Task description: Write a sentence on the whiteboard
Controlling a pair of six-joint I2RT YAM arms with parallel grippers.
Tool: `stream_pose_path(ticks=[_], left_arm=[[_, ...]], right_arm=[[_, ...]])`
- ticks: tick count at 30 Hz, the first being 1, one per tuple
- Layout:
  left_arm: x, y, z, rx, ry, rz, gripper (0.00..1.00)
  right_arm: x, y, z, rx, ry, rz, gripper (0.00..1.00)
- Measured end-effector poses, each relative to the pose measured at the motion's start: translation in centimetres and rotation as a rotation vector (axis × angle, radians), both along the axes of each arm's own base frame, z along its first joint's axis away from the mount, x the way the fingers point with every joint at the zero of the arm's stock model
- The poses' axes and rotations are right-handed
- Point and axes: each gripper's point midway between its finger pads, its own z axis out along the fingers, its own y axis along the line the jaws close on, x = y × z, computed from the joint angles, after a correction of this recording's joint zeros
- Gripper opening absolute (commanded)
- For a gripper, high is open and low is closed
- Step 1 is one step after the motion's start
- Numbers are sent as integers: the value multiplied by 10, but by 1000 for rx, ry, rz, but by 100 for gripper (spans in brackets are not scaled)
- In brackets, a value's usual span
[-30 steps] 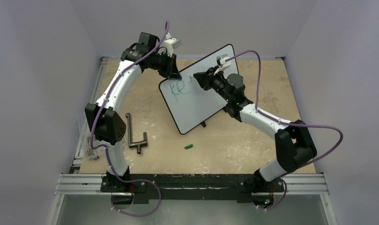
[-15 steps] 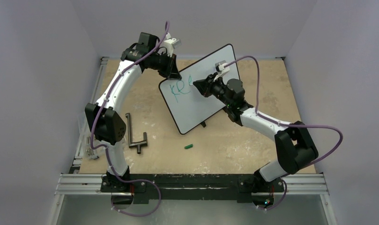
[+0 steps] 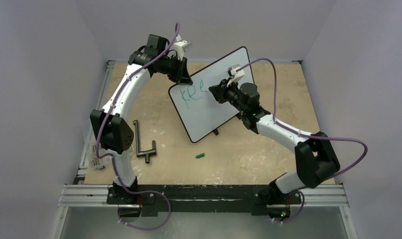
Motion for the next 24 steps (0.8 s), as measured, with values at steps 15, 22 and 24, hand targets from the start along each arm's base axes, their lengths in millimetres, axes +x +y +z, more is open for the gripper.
stream_pose_path(ticks=[15, 22, 24], left_arm=[[-2, -3, 2, -8, 3, -3, 0], [-2, -3, 2, -10, 7, 0, 0], [-2, -4, 2, -11, 6, 1, 0]], right_arm=[[12, -5, 41, -9, -70, -44, 0], [17, -6, 60, 8, -103, -63, 0], [18, -6, 61, 9, -106, -65, 0]])
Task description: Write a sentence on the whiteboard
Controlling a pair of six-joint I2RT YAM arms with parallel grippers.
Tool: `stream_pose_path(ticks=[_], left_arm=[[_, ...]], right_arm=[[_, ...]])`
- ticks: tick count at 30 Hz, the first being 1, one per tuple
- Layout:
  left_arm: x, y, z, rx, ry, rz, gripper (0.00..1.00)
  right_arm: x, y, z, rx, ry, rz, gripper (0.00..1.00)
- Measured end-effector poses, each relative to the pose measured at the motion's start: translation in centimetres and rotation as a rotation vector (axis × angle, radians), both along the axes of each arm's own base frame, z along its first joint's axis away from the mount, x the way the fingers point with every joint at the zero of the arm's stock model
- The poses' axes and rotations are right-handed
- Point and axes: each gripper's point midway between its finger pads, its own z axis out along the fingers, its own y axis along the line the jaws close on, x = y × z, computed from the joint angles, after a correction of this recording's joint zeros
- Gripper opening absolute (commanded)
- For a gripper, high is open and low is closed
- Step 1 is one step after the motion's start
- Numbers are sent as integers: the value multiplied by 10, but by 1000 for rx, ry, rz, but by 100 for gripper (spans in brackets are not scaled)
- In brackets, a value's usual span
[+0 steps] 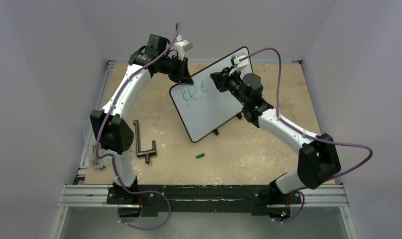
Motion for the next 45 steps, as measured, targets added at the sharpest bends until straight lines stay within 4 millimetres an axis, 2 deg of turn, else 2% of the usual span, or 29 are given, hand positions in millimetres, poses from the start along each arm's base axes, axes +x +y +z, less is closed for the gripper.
stream_pose_path(ticks=[6, 14, 28, 34, 45], left_arm=[[1, 0, 0, -3, -6, 6, 0], [1, 0, -2, 3, -3, 14, 0], [2, 0, -4, 5, 0, 21, 0], [2, 1, -4, 7, 4, 29, 0], [2, -1, -4, 6, 3, 26, 0]], right_arm=[[3, 0, -2, -2, 4, -3, 0], [12, 4, -14, -10, 30, -6, 0], [12, 4, -18, -4, 38, -6, 0], [6, 0, -32, -14, 62, -6, 0], [-18, -12, -72, -71, 161, -3, 0]])
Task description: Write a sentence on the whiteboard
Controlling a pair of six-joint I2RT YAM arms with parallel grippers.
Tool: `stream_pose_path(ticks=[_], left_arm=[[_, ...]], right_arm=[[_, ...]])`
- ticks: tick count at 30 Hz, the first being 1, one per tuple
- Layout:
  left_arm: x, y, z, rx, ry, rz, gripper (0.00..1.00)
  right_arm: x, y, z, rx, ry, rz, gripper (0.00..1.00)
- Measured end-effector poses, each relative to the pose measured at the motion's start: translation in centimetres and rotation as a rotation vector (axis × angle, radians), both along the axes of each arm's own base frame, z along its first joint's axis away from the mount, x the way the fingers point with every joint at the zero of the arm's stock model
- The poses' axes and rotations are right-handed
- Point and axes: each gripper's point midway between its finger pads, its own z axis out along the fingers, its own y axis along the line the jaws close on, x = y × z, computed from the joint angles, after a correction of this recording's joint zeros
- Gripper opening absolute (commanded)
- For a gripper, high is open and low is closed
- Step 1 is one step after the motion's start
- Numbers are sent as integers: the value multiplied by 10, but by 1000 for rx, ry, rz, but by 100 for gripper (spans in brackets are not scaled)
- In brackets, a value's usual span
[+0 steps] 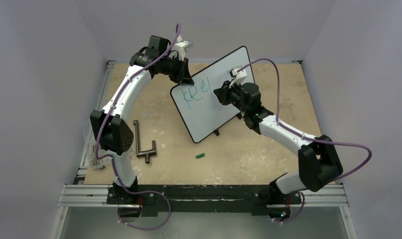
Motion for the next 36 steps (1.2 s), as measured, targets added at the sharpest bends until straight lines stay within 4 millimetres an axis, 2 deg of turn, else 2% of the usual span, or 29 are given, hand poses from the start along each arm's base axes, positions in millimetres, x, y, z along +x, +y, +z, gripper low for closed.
stream_pose_path(ticks=[5, 12, 16, 23, 36], left_arm=[[-2, -2, 2, 0, -5, -4, 0], [-2, -2, 2, 1, -6, -5, 0], [-3, -3, 3, 1, -7, -5, 0], [-4, -3, 4, 6, -11, -5, 0], [-3, -3, 3, 12, -15, -1, 0]], right_arm=[[-14, -5, -1, -28, 37, 21, 0], [-23, -9, 29, -8, -13, 25, 0], [-17, -6, 42, 6, -35, 23, 0], [5, 3, 56, 29, -63, 2, 0], [25, 12, 56, 50, -52, -18, 0]])
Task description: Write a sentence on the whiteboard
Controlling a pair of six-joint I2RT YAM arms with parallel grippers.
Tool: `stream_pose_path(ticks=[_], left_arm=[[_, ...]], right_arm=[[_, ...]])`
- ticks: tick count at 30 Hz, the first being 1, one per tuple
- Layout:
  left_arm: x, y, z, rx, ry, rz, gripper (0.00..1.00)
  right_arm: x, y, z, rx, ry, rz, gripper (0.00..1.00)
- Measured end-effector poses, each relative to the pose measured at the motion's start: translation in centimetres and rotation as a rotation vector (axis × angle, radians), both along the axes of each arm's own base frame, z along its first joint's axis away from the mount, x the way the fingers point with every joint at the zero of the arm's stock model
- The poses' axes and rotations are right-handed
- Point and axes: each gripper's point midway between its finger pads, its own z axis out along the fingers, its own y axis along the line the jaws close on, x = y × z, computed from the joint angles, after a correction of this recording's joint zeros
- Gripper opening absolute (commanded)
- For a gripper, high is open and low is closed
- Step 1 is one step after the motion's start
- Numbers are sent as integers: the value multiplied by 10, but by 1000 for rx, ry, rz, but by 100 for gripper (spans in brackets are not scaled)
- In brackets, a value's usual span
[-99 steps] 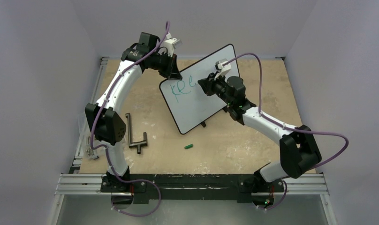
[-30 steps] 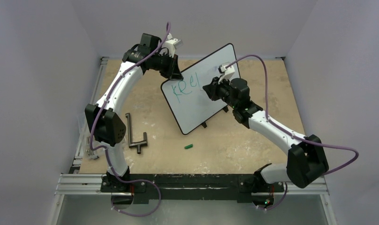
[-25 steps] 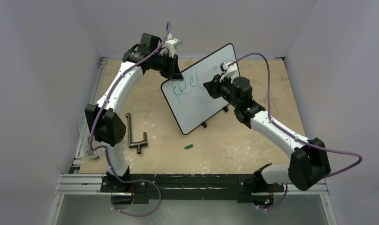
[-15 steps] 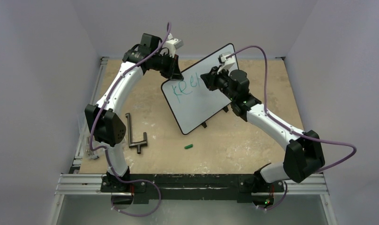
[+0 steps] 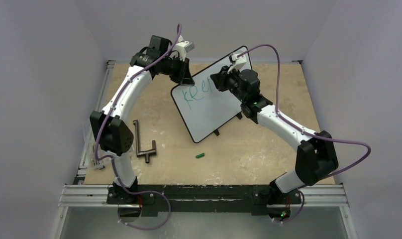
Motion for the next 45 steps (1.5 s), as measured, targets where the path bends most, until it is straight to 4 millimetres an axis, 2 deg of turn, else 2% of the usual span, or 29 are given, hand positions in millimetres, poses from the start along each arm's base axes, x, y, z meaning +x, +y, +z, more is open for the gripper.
stream_pose_path(ticks=[8, 25, 39, 45], left_arm=[[0, 1, -1, 3, -1, 3, 0], [0, 0, 0, 7, -5, 5, 0], [0, 1, 0, 12, -5, 10, 0], [0, 1, -1, 13, -5, 11, 0]], right_arm=[[7, -3, 6, 6, -15, -36, 0], [16, -17, 4, -24, -26, -111, 0], [10, -23, -16, -51, 11, -115, 0], [6, -18, -17, -42, 20, -73, 0]])
